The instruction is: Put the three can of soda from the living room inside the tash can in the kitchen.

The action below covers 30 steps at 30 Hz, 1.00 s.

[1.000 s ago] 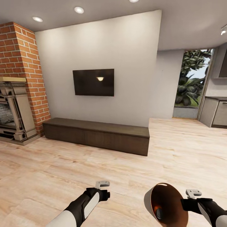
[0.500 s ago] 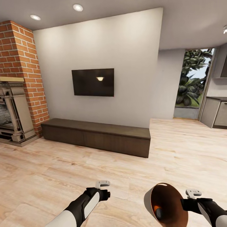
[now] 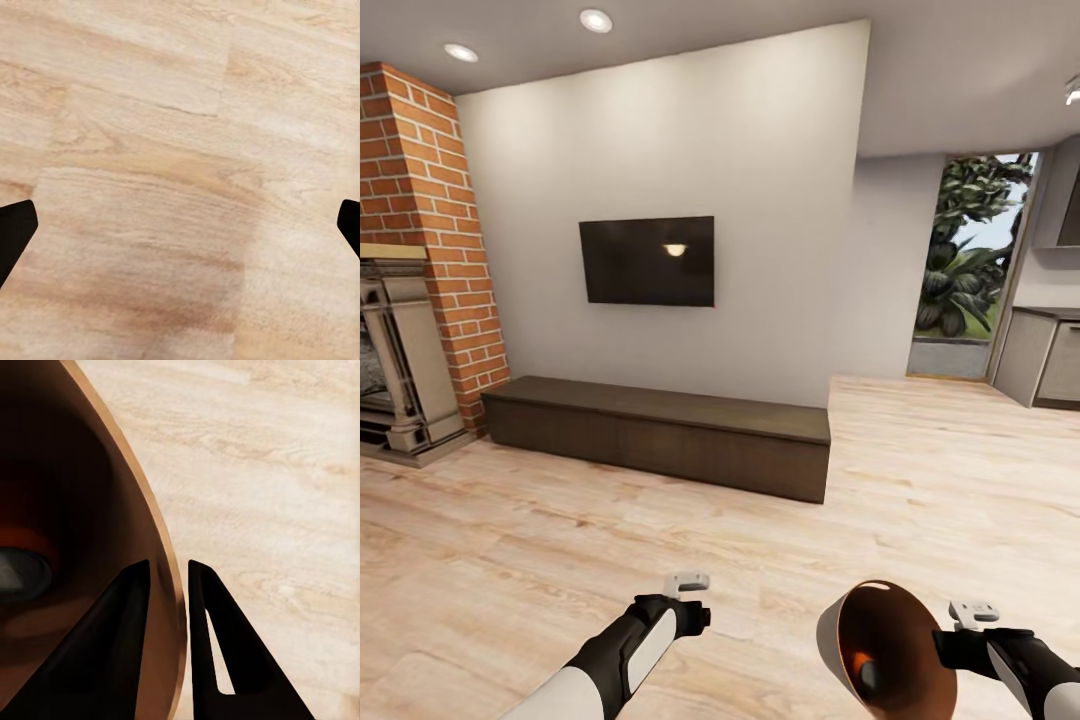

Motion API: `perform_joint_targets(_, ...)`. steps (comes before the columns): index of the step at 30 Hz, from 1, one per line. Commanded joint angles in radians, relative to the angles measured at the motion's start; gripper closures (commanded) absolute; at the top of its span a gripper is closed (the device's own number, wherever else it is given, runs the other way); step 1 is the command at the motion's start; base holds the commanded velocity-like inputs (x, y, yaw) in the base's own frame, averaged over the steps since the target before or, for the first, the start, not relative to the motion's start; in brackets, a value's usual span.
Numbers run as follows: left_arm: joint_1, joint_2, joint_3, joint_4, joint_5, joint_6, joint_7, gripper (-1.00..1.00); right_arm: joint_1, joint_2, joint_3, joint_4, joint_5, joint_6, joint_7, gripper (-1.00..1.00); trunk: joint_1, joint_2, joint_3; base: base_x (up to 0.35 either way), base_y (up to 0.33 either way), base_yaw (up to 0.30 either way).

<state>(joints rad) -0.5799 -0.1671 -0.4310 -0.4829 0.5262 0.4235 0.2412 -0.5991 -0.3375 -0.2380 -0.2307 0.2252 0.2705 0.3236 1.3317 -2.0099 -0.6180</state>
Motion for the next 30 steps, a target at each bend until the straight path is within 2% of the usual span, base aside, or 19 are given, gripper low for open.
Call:
perform_joint_targets(1,0.0,0.0,0.0,0.0,0.0,0.0,0.0,-1.0,-0.001,0.0,-0.009,-0.001,-0.01,0.001,0.003,1.0,0.0,0.0,0.0,0.075,-0.013,0.0)
perform_joint_targets(6,0.0,0.0,0.0,0.0,0.0,0.0,0.0,-1.0,-0.001,0.0,-0.009,-0.002,-0.01,0.001,0.003,1.0,0.0,0.0,0.0,0.038,-0.006,0.0)
perform_joint_targets(30,0.0,0.0,0.0,-0.011,0.001,-0.001,0.0,-1.0,-0.001,-0.001,-0.009,-0.002,-0.01,0.001,0.003,1.0,0.0,0.0,0.0,-0.062,0.0,0.0)
